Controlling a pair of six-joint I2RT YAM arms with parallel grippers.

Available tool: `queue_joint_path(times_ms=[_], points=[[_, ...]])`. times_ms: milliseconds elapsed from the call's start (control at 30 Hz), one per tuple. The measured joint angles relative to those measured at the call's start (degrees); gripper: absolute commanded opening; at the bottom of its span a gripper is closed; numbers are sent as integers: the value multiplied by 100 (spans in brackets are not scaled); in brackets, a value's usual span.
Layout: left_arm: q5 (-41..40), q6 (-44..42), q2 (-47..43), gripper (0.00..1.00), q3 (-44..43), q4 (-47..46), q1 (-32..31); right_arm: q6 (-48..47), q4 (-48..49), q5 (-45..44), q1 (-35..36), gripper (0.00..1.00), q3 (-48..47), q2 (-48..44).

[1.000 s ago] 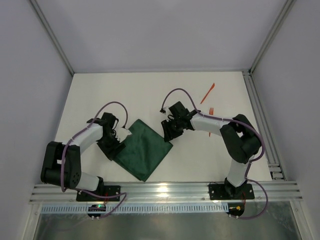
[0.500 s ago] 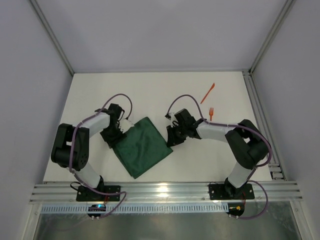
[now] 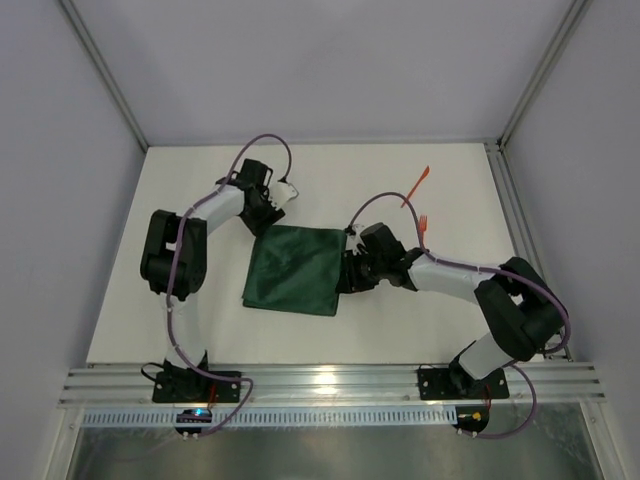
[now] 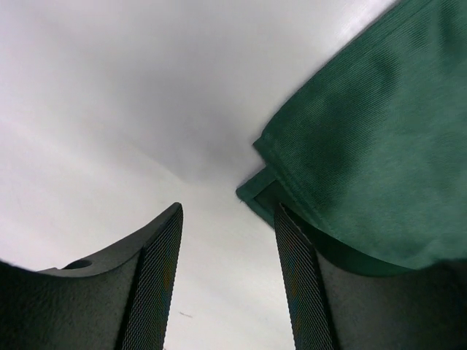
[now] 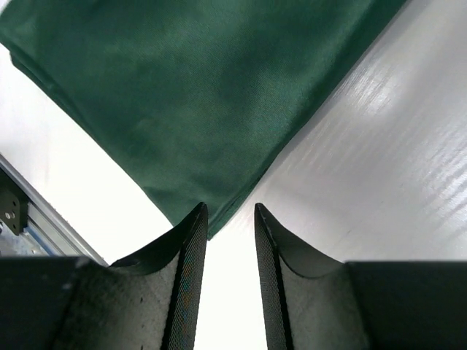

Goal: Fold the napkin into a case and place the utensils inside
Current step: Move the lower triangle-folded napkin to the center of the board.

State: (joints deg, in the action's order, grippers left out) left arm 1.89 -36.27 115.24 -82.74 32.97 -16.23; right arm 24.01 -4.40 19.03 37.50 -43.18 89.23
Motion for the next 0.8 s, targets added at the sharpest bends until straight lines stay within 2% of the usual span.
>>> queue_joint_path(times_ms=[167,233,367,467,633,800], points=[[581,-15,-393,63,-52,280,-9,105,-87,-247,0,37,17,-431],[863,-96,-1093,66,345,498,87,164,-114,-315,4,37,33,-531],[1246,-450,-2863,62,1167,1161,170,358,-105,-404,76,37,149,-560],[1471,-605,-3622,62,1840,1480,98,551,-17,-437,192,37,310,-553],[1659,-522,-3482,62,2905,1716,39,824,236,-444,365,37,562,-426],[1751,-186,-3141,58,3071,1628,39,968,437,-457,568,37,629,-267]])
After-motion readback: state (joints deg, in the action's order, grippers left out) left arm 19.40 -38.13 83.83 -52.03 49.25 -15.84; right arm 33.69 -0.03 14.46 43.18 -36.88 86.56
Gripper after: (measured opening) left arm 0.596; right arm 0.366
